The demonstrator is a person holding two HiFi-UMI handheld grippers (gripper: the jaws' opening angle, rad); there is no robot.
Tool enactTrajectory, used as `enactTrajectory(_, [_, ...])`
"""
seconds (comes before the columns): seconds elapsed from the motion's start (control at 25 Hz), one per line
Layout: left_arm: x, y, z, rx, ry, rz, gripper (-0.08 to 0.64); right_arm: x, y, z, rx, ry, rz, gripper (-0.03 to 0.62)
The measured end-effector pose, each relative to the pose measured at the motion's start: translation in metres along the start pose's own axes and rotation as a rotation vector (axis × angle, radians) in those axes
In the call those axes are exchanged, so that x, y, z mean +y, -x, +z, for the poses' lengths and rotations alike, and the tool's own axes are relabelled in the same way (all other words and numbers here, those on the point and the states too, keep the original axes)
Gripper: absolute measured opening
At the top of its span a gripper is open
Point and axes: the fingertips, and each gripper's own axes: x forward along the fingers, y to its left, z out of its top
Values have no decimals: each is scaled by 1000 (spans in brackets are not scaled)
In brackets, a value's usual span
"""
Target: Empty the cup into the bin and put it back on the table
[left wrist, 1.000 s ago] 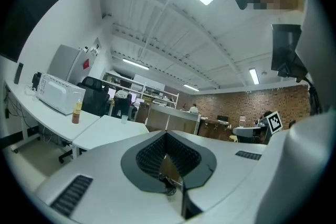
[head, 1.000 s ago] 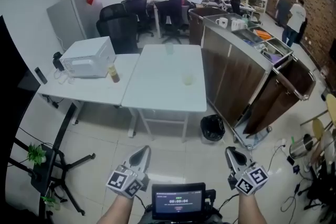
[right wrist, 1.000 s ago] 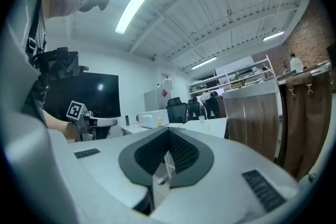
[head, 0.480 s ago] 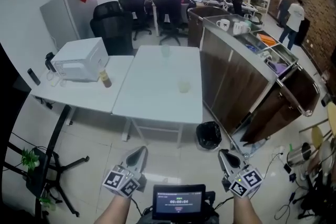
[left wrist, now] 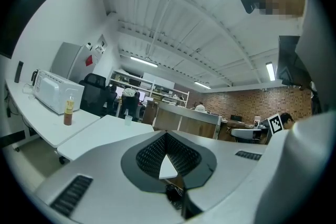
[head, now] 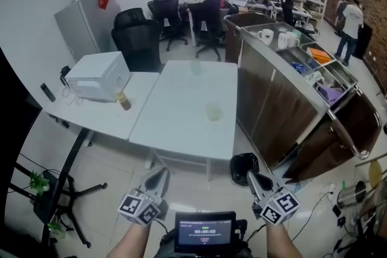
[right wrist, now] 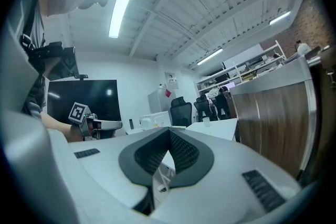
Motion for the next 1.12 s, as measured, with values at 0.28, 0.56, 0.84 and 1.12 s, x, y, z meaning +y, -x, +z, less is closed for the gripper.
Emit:
enactTrajectory(0.28, [14, -40, 0, -4, 24, -3, -9, -23, -36, 12, 8, 17, 21, -2])
enactTrajectory(0.56, [62, -87, 13, -8, 16, -42, -9, -48, -94, 19, 11, 30, -25, -2])
enactTrajectory(0.84, [121, -135, 35, -32, 55, -75, -9, -66, -163, 32, 11, 39, -77, -2])
enactTrajectory(1.12, [149, -185, 36, 4, 32, -131, -9, -93, -216, 52, 40, 79, -108, -2])
